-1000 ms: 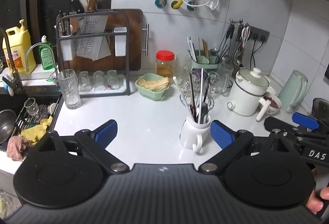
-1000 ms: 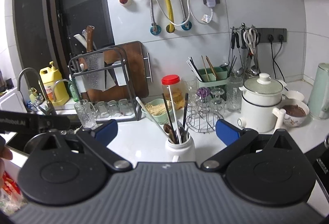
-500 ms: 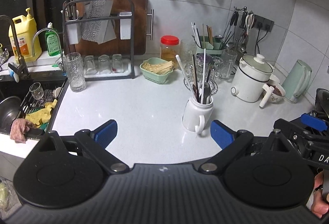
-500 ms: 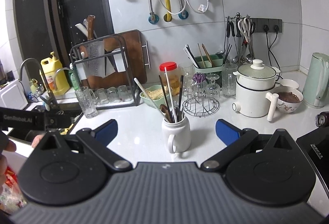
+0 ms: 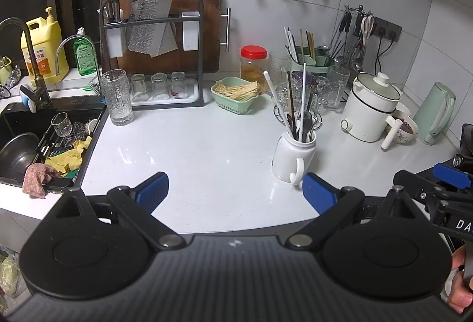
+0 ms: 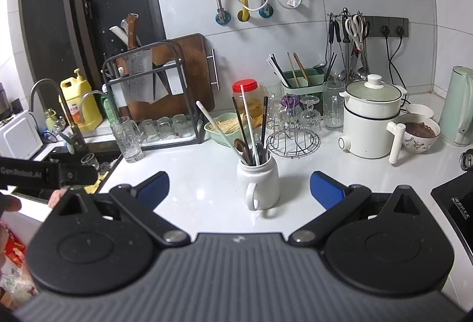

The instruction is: Organize utensils

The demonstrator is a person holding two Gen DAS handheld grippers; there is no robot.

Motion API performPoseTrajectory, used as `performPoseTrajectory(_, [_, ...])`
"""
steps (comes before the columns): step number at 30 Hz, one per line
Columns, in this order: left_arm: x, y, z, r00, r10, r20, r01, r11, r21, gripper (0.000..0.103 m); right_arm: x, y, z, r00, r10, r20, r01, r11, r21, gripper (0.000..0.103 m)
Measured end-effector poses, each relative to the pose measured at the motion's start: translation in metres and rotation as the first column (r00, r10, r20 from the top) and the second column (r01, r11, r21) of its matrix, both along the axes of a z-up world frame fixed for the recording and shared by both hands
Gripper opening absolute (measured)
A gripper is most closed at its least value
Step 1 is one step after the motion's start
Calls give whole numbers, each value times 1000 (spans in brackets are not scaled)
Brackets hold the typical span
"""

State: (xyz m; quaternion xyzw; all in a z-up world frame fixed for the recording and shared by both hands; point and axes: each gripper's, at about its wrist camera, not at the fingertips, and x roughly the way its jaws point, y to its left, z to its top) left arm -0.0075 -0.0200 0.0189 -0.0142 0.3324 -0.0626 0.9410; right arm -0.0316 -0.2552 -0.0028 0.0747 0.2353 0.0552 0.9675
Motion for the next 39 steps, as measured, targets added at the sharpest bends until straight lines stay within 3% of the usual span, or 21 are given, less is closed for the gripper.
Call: performPoseTrajectory(39, [5, -4, 2, 1000, -14, -12, 14, 1000, -3, 99, 1, 0, 1, 1000, -25, 9, 25, 1000, -4, 103])
